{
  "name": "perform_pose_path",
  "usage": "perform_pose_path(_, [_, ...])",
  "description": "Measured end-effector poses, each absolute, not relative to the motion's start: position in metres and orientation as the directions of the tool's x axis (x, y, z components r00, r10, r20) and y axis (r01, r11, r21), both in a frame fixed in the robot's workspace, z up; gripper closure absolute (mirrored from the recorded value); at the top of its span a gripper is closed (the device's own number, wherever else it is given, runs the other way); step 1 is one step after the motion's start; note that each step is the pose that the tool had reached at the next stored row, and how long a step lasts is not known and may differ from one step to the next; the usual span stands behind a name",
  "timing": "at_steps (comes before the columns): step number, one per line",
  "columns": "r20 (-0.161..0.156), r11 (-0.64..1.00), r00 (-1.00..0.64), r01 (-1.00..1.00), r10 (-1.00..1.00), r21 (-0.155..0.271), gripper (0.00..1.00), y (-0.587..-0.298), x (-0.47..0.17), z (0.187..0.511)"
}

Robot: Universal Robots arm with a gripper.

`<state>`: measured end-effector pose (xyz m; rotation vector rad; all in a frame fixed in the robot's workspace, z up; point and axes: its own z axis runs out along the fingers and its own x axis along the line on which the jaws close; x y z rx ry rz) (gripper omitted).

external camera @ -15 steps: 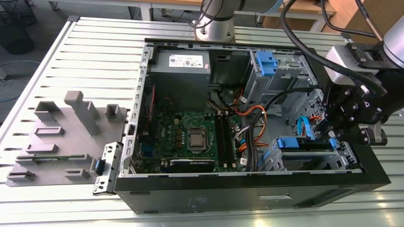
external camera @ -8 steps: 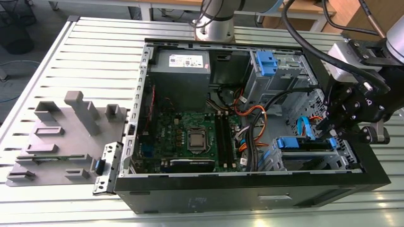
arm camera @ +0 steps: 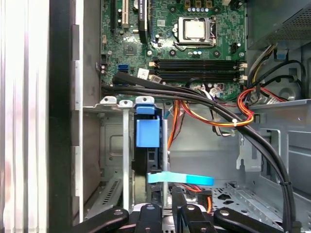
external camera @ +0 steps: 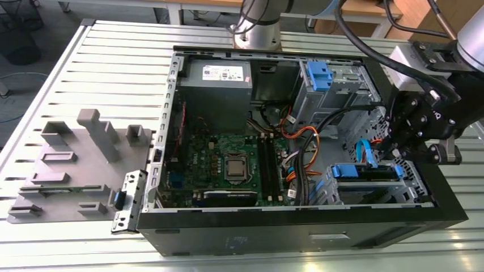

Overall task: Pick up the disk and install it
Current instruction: 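Insert the second disk wire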

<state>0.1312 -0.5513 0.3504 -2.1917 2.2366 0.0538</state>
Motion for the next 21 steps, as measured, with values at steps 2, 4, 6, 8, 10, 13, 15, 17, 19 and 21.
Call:
perform_pose_path(2, [-0.031, 0.020, -0.021, -1.000, -0.999, 0.018, 0.76, -0.5476, 0.1312, 0.3503])
perform_pose_path(4, [-0.031, 0.020, -0.021, -1.000, -0.999, 0.018, 0.76, -0.5443, 0.1312, 0.3501])
perform_pose_path(6, [-0.031, 0.020, -0.021, -1.000, -0.999, 0.018, 0.76, -0.5421, 0.1312, 0.3500])
perform_pose_path(8, [-0.033, 0.020, -0.021, -1.000, -0.999, 0.018, 0.76, -0.5411, 0.1313, 0.3500])
perform_pose_path(10, [-0.034, 0.020, -0.020, -1.000, -0.999, 0.018, 0.76, -0.5406, 0.1325, 0.3498])
perform_pose_path(13, [-0.035, 0.020, -0.020, -1.000, -0.999, 0.018, 0.76, -0.5397, 0.1375, 0.3493])
perform_pose_path(15, [-0.035, 0.020, -0.021, -1.000, -0.999, 0.018, 0.76, -0.5395, 0.1385, 0.3493])
perform_pose_path(17, [-0.035, 0.020, -0.021, -1.000, -0.999, 0.018, 0.76, -0.5395, 0.1385, 0.3492])
perform_pose_path(19, [-0.035, 0.020, -0.021, -1.000, -0.999, 0.018, 0.76, -0.5395, 0.1386, 0.3492])
perform_pose_path(21, [-0.035, 0.020, -0.021, -1.000, -0.999, 0.018, 0.75, -0.5395, 0.1387, 0.3492])
